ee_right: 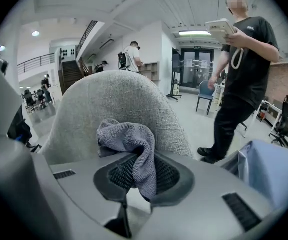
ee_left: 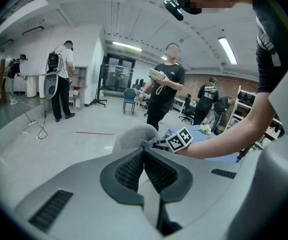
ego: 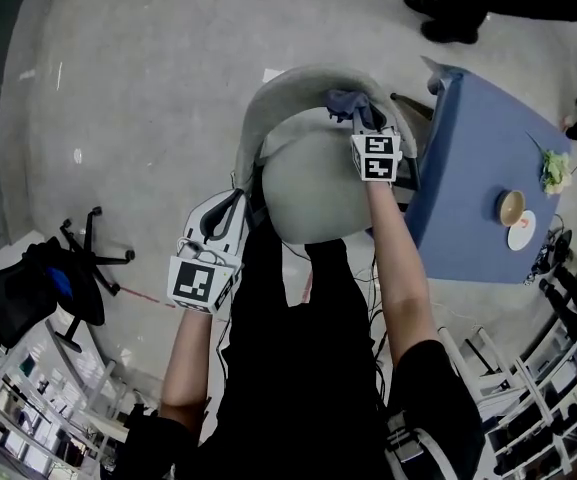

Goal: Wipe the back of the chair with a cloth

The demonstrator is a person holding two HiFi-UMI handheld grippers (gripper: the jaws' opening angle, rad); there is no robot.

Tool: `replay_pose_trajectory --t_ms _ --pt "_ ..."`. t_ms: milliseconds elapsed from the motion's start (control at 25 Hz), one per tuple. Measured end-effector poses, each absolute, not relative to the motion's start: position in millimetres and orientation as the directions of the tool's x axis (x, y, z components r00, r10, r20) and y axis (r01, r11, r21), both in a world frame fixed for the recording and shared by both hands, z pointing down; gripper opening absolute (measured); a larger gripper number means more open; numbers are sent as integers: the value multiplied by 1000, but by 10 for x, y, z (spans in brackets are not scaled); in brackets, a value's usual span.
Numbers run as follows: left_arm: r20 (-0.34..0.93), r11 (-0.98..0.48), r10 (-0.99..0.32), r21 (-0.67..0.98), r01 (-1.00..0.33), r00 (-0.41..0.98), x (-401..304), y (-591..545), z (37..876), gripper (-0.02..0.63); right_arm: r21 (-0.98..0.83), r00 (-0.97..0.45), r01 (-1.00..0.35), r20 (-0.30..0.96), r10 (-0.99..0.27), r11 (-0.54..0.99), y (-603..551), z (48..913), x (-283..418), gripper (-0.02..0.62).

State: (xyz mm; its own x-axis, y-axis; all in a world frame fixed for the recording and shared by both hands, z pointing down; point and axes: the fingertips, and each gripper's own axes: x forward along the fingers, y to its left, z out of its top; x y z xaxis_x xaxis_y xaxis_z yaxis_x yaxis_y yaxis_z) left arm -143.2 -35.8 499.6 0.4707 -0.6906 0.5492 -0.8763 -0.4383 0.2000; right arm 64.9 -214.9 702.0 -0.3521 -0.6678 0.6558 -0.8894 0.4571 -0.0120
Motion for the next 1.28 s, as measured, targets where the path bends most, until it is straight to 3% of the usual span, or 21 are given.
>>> replay_pose_trajectory --t_ms 1000,1280 --pt "565 -428 -683 204 -881 463 -1532 -291 5220 23 -57 -423 -860 634 -647 507 -2091 7296 23 81" --pt "562 -438 -678 208 -875 473 -1556 -284 5224 23 -53 -514 -780 622 -590 623 -1933 7274 -432 81"
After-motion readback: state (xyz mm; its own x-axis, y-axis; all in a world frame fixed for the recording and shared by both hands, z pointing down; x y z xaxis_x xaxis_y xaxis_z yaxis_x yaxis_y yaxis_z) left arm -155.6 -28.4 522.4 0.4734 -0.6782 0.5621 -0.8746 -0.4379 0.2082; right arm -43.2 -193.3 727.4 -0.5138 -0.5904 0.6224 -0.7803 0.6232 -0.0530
